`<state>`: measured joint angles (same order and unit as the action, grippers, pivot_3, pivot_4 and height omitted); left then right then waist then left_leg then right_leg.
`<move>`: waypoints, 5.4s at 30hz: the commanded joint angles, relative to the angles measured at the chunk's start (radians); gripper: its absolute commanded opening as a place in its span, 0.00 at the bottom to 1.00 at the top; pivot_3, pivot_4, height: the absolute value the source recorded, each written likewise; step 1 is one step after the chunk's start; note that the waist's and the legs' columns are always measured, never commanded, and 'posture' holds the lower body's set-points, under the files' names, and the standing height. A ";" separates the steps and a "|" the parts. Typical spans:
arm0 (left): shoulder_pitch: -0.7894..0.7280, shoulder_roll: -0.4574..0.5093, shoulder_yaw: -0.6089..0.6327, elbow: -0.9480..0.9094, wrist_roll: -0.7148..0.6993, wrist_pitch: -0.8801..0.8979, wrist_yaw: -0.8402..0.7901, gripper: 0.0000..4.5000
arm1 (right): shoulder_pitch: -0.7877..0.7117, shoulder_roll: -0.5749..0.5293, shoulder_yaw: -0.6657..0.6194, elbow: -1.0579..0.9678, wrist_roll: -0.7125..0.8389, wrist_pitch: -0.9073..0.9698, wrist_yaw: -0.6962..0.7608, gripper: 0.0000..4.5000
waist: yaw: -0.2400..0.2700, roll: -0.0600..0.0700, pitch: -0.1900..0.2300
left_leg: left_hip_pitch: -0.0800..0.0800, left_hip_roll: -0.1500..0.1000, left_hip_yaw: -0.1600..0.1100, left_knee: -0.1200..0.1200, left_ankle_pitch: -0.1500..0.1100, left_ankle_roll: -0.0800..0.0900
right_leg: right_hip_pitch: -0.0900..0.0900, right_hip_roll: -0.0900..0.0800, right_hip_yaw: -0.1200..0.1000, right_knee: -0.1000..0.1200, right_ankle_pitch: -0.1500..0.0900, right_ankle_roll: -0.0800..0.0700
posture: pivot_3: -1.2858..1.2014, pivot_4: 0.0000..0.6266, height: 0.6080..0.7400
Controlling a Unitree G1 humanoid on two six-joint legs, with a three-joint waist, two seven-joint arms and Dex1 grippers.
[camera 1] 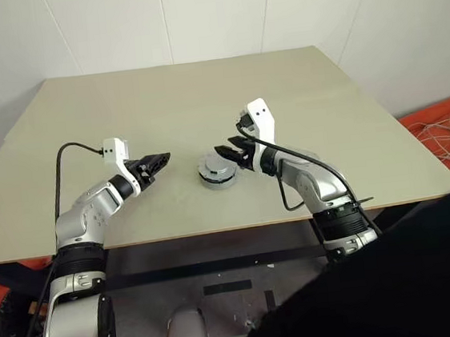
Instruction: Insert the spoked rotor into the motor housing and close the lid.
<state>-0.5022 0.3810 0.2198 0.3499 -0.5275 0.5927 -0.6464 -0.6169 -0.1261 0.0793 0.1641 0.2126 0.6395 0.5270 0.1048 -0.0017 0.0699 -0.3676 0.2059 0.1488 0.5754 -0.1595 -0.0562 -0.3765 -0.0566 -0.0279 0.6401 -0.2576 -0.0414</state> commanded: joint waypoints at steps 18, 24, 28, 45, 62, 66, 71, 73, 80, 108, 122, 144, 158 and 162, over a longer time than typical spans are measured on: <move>-0.018 0.010 0.008 -0.028 0.000 -0.012 -0.010 0.57 | -0.040 0.013 0.008 0.284 -0.078 -0.241 -0.073 1.00 | -0.003 0.000 0.000 | 0.001 0.000 0.000 0.000 0.000 0.000 | 0.001 0.000 0.000 0.000 0.000 0.000 | 0.52 0.00 1.00; -0.010 -0.001 0.004 -0.039 -0.002 -0.010 -0.005 0.57 | -0.057 0.014 0.009 0.108 -0.047 -0.209 -0.058 1.00 | -0.004 0.000 0.000 | -0.002 0.000 0.000 0.000 0.000 0.000 | -0.002 0.000 0.000 0.000 0.000 0.000 | 0.52 0.00 1.00; -0.008 -0.003 0.004 -0.042 -0.002 -0.008 -0.004 0.57 | -0.057 0.020 0.019 -0.011 -0.020 -0.162 -0.035 1.00 | -0.003 0.000 0.000 | -0.003 0.000 0.000 -0.002 0.000 0.000 | -0.004 0.000 0.000 -0.001 0.000 0.000 | 0.52 0.00 1.00; 0.007 0.003 0.013 -0.053 -0.005 -0.006 0.001 0.57 | -0.007 0.038 0.097 0.124 -0.056 -0.123 0.001 1.00 | -0.004 0.000 0.000 | -0.004 0.000 0.001 -0.003 0.000 0.000 | -0.006 0.000 0.000 -0.001 0.000 0.000 | 0.52 0.00 1.00; -0.001 0.008 0.018 -0.045 -0.001 -0.011 0.003 0.57 | 0.004 0.019 0.141 0.195 -0.151 -0.247 -0.014 0.72 | -0.004 0.000 0.000 | -0.004 0.000 0.001 -0.003 0.000 0.000 | -0.006 0.000 0.000 -0.001 0.000 0.000 | 0.52 0.00 1.00; -0.006 0.010 0.019 -0.037 0.000 -0.016 0.002 0.57 | 0.004 0.022 0.136 0.203 -0.159 -0.260 -0.010 0.70 | -0.004 0.000 0.000 | -0.004 0.000 0.001 -0.003 0.000 0.000 | -0.006 0.000 0.000 -0.001 0.000 0.000 | 0.52 0.00 1.00; -0.010 0.009 0.019 -0.031 0.002 -0.022 0.001 0.57 | 0.001 0.011 0.132 0.212 -0.173 -0.278 -0.007 0.70 | -0.004 0.000 0.000 | -0.004 0.000 0.001 -0.003 0.000 0.000 | -0.006 0.000 0.000 -0.001 0.000 0.000 | 0.52 0.00 1.00; -0.009 0.007 0.019 -0.033 0.001 -0.021 0.001 0.57 | 0.004 -0.002 0.121 0.190 -0.160 -0.265 0.013 0.70 | -0.003 0.000 0.000 | -0.004 0.000 0.001 -0.003 0.000 0.000 | -0.006 0.000 0.000 -0.001 0.000 0.000 | 0.52 0.00 1.00; -0.008 0.004 0.017 -0.034 0.000 -0.021 0.000 0.57 | 0.000 -0.018 0.084 0.141 -0.114 -0.218 0.038 0.70 | 0.002 0.000 0.000 | -0.004 0.000 0.001 -0.003 0.000 0.000 | -0.006 0.000 0.000 -0.001 0.000 0.000 | 0.52 0.00 1.00; -0.005 0.001 0.018 -0.048 -0.003 -0.018 0.005 0.57 | 0.029 -0.028 0.134 0.286 -0.165 -0.303 0.040 0.70 | 0.001 0.000 0.000 | 0.001 0.000 0.000 -0.003 -0.002 0.003 | 0.001 -0.001 0.000 -0.001 0.000 0.000 | 0.52 0.00 1.00; -0.044 -0.162 0.034 -0.070 -0.089 0.099 0.108 0.57 | 0.033 -0.030 0.145 0.286 -0.189 -0.305 0.043 0.70 | 0.004 0.000 0.000 | 0.001 0.000 0.000 -0.003 -0.002 0.004 | 0.002 -0.001 0.000 -0.002 0.000 0.000 | 0.52 0.00 1.00; -0.174 -0.275 -0.027 0.194 -0.027 0.218 0.230 0.00 | 0.039 -0.034 0.137 0.264 -0.189 -0.290 0.026 0.70 | 0.004 -0.001 0.000 | 0.002 0.000 0.000 -0.005 -0.003 0.005 | 0.004 -0.001 0.000 -0.007 -0.001 0.001 | 0.52 0.00 1.00; -0.177 -0.239 -0.035 0.213 -0.011 0.328 0.239 0.00 | 0.020 -0.031 0.122 0.270 -0.181 -0.281 0.014 0.70 | 0.005 0.001 -0.001 | 0.017 -0.001 0.001 -0.015 -0.003 0.005 | 0.018 -0.001 0.001 -0.019 -0.003 0.010 | 0.52 0.00 1.00; -0.186 -0.238 -0.028 0.223 -0.029 0.371 0.226 0.00 | 0.018 -0.031 0.122 0.267 -0.181 -0.279 0.013 0.70 | 0.004 0.001 -0.001 | 0.017 -0.001 0.001 -0.015 -0.003 0.006 | 0.018 -0.001 0.001 -0.020 -0.003 0.010 | 0.52 0.00 1.00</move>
<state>-0.7072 0.1362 0.2025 0.5257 -0.5704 0.8997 -0.4318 -0.5928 -0.1415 0.2287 0.4139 0.0432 0.3391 0.5698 0.1087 -0.0011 0.0688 -0.3506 0.2046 0.1495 0.5599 -0.1627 -0.0506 -0.3586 -0.0577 -0.0272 0.6204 -0.2607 -0.0314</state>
